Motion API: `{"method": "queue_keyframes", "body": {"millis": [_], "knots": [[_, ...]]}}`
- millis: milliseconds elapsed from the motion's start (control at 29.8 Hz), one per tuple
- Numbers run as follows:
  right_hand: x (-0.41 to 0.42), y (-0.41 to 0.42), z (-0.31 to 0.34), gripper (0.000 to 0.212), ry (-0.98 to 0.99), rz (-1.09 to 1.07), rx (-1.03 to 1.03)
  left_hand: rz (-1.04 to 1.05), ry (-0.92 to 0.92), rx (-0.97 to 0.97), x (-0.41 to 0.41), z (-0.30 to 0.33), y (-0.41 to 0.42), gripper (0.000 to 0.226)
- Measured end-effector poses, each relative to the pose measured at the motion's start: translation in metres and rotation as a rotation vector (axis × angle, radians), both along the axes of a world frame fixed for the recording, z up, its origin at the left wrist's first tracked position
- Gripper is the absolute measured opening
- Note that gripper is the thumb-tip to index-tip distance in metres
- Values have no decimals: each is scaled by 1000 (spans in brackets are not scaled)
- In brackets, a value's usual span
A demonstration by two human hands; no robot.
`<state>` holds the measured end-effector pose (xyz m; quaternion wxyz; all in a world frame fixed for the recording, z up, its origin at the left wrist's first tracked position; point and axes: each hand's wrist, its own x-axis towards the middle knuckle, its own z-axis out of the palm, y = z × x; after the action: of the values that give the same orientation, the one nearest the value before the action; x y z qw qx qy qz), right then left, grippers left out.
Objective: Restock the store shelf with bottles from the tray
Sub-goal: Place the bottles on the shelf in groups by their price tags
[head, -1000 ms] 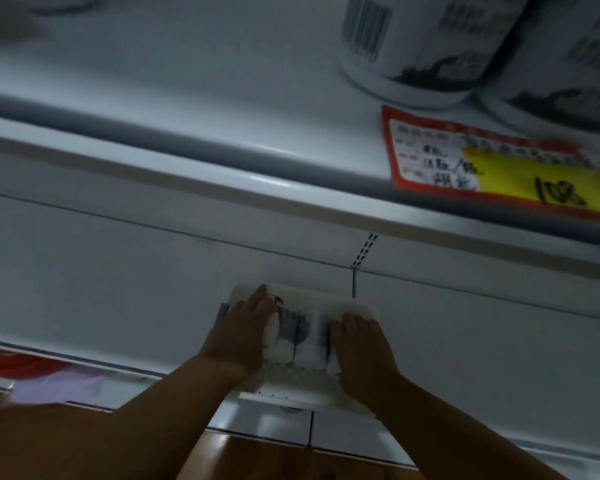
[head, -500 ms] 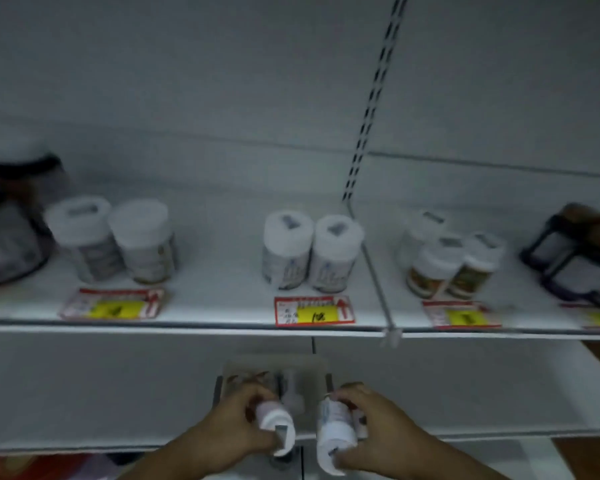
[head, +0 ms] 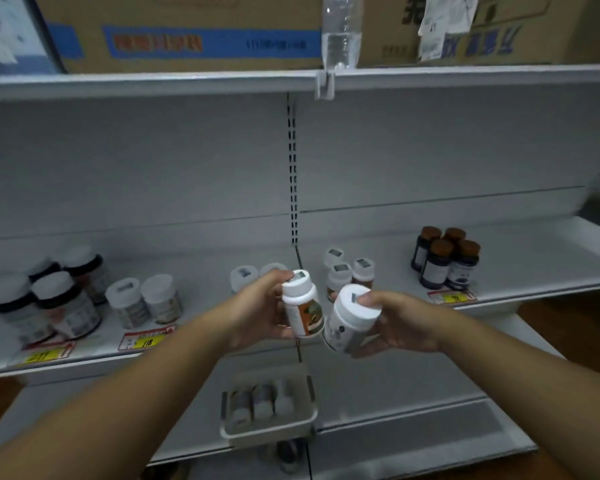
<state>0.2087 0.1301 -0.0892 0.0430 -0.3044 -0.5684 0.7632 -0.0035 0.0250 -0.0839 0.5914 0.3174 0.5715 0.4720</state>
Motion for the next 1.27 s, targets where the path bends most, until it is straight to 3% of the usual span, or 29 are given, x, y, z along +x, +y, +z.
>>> {"method": "queue_keyframes", "body": {"millis": [168, 302, 503, 570, 637, 838, 972, 1140, 1274], "knots": [[24, 39, 22, 46, 107, -52, 75, -57, 131, 88, 7, 41, 40, 47], [50, 75, 35, 49, 167, -170, 80, 29, 312, 211, 0, 73, 89, 20], [69, 117, 49, 49, 146, -287, 74, -45, 562, 197, 8, 90, 159, 35], [67, 127, 57, 40, 109, -298, 104, -109, 605, 204, 12, 83, 177, 27], [63, 135, 65, 34, 84, -299, 160, -137, 615, 215, 14, 74, 194, 13], [56, 159, 73, 35, 52, -269, 191, -170, 648, 119, 21, 43, 235, 11], [64, 175, 69, 50, 39, -257, 220, -234, 656, 59, 23, 30, 254, 18], [76, 188, 63, 54, 40, -291, 187, -328, 692, -66, 18, 8, 271, 29], [82, 194, 64, 42, 55, -320, 170, -427, 699, -154, 12, -10, 278, 18]]}}
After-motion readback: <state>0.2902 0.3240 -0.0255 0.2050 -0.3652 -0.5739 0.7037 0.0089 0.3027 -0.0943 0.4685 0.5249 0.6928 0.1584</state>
